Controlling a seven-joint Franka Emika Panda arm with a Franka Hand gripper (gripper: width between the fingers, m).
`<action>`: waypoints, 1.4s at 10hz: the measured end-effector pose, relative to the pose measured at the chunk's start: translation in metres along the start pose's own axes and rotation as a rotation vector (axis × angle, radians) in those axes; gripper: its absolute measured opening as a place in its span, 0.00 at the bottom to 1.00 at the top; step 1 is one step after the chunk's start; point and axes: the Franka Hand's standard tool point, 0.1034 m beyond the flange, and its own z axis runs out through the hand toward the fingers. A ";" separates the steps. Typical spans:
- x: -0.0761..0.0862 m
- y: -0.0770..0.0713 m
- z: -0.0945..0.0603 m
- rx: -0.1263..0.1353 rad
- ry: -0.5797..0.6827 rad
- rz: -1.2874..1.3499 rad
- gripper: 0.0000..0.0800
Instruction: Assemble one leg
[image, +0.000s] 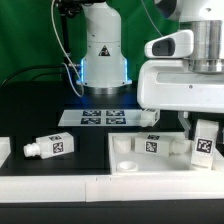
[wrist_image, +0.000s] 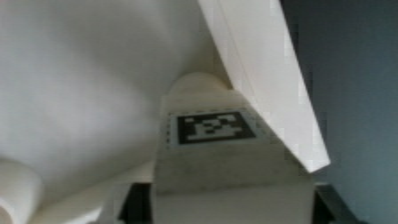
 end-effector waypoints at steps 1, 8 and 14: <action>0.001 0.002 0.001 0.000 0.013 0.127 0.37; 0.003 0.014 0.003 0.088 -0.122 1.023 0.37; -0.006 0.009 0.006 0.090 -0.090 0.354 0.80</action>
Offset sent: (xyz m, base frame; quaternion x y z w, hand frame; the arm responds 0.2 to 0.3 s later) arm -0.0023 0.0070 -0.0064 0.0451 -0.0823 0.4534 0.8864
